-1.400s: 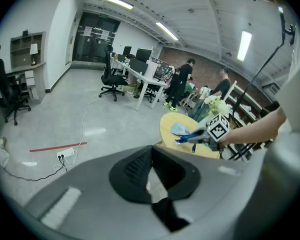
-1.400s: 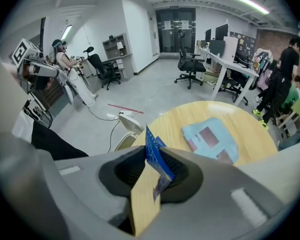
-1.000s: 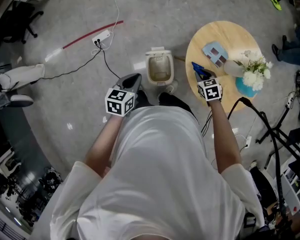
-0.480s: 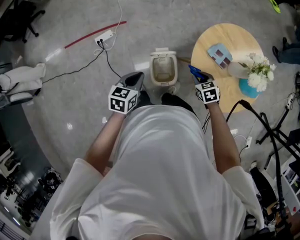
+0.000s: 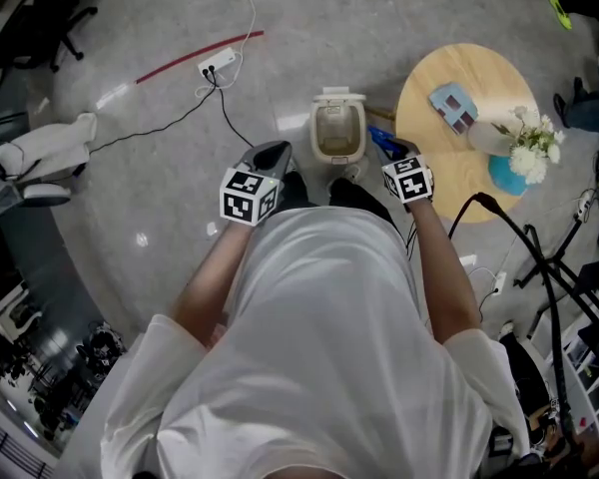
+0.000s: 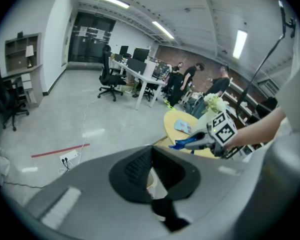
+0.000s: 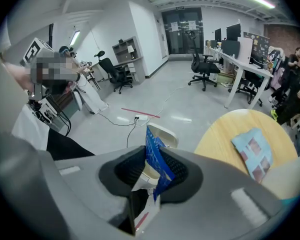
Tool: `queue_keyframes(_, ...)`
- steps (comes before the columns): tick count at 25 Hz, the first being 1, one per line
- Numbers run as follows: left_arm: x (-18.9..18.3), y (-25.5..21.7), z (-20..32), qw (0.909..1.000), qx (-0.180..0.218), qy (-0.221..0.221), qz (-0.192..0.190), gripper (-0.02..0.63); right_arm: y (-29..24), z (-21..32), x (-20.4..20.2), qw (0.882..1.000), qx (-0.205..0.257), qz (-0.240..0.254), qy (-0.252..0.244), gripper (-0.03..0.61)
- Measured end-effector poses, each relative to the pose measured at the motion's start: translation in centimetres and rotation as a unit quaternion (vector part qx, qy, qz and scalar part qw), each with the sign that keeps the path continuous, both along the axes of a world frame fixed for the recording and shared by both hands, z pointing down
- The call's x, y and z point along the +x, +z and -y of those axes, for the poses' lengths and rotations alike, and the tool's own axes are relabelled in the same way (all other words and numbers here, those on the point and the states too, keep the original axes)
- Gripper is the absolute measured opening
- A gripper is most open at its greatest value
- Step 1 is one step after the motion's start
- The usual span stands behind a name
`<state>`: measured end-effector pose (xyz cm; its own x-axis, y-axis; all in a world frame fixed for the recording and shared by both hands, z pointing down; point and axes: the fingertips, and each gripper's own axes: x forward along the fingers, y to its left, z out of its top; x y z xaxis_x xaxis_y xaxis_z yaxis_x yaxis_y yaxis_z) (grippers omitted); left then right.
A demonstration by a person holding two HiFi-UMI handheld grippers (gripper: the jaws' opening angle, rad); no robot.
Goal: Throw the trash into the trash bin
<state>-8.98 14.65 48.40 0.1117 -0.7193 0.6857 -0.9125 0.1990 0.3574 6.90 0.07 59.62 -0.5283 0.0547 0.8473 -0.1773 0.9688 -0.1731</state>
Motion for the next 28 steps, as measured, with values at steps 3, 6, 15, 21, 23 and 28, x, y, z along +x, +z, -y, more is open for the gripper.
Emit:
queue_keyframes(3, -0.1, 0.0, -0.8, 1.0000, -0.003, -0.003, -0.001, 0.004, 0.0, -1.5, -1.0, 1.000, -0.005, 0.002, -0.014, 0.089)
queue_keyframes(6, -0.2, 0.0, -1.5, 1.0000, -0.004, -0.006, -0.003, 0.004, 0.3, -2.8, -1.9, 1.000, -0.012, 0.002, -0.023, 0.089)
queue_keyframes(15, -0.9, 0.5, -3.4, 0.9998, -0.010, -0.013, -0.009, 0.005, 1.3, -6.1, -3.9, 0.999, -0.037, 0.011, -0.038, 0.089)
queue_keyframes(21, -1.3, 1.2, -4.3, 0.9997, -0.015, -0.016, -0.011, 0.005, 2.2, -7.1, -4.0, 0.998, -0.046, 0.006, -0.038, 0.089)
queue_keyframes(23, -1.4, 1.6, -4.7, 0.9997, -0.015, -0.017, -0.010, 0.005, 2.7, -7.2, -3.8, 0.998, -0.048, 0.003, -0.033, 0.089)
queue_keyframes(28, -2.2, 3.1, -5.1, 0.9996, -0.020, 0.006, 0.017, 0.005, 3.8, -6.5, -3.8, 0.999, -0.042, 0.001, -0.017, 0.089)
